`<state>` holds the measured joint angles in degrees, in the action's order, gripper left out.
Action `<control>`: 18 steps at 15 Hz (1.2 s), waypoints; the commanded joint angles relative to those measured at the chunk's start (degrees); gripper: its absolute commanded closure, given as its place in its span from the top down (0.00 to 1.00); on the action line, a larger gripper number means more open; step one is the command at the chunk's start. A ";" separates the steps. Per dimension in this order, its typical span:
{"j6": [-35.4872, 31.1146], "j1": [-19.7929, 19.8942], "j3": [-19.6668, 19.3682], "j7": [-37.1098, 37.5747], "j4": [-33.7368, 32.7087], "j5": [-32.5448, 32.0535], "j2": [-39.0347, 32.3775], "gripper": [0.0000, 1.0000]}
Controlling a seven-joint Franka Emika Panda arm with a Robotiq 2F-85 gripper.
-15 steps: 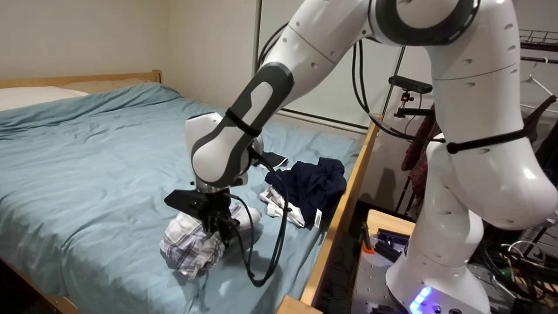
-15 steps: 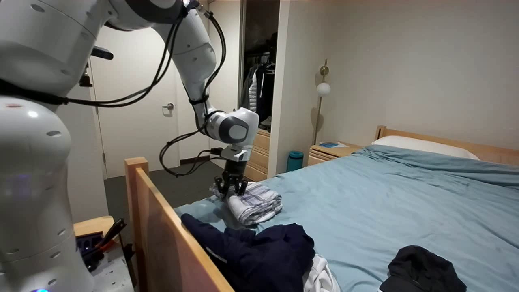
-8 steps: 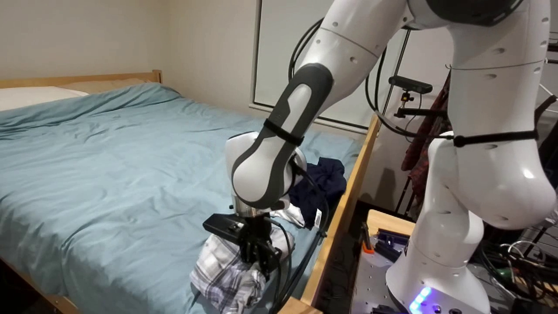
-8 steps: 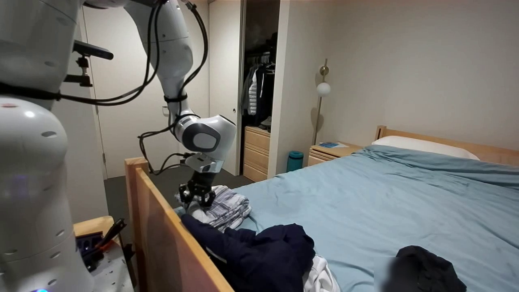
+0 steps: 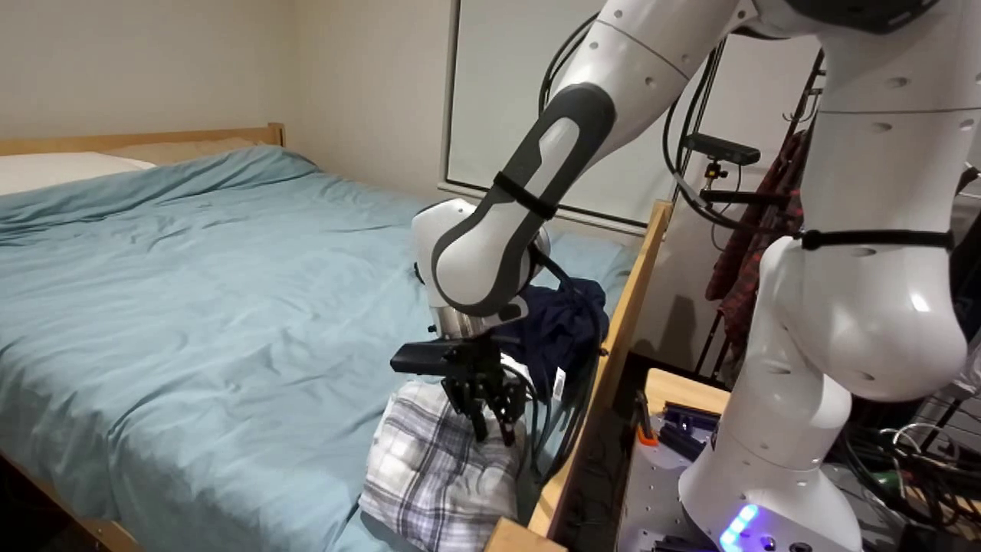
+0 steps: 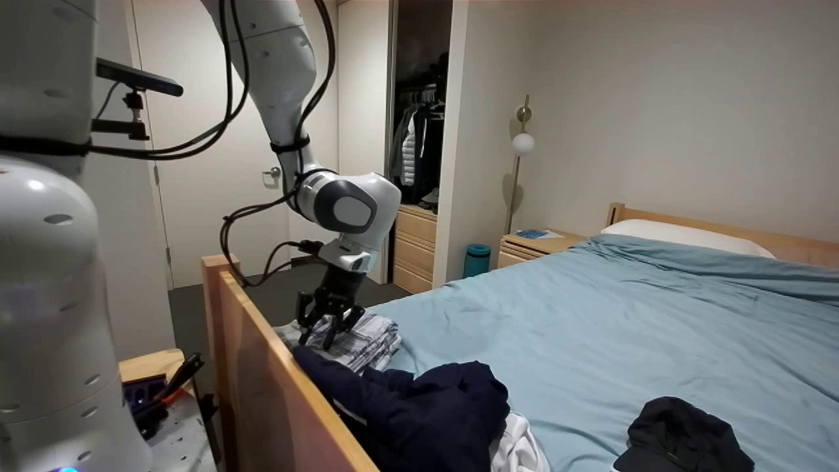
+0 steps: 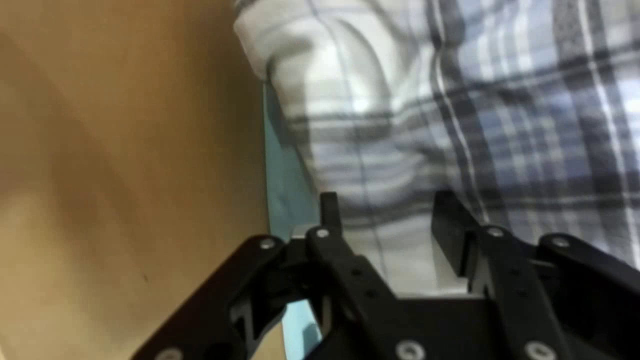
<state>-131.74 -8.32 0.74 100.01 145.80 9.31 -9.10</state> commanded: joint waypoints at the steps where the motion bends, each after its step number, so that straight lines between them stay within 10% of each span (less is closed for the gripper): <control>1: 8.15 1.95 -1.22 -5.91 -6.65 -9.78 0.88 0.83; 5: 19.19 2.82 -1.41 -14.87 -19.10 -16.37 -1.98 1.00; 11: 18.14 2.56 -1.44 -13.22 -18.45 -15.37 -1.41 1.00; 18: 14.52 4.02 -3.60 -26.84 -19.35 -33.23 -1.76 1.00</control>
<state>-114.60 -5.88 -2.20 79.85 126.74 -18.58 -11.09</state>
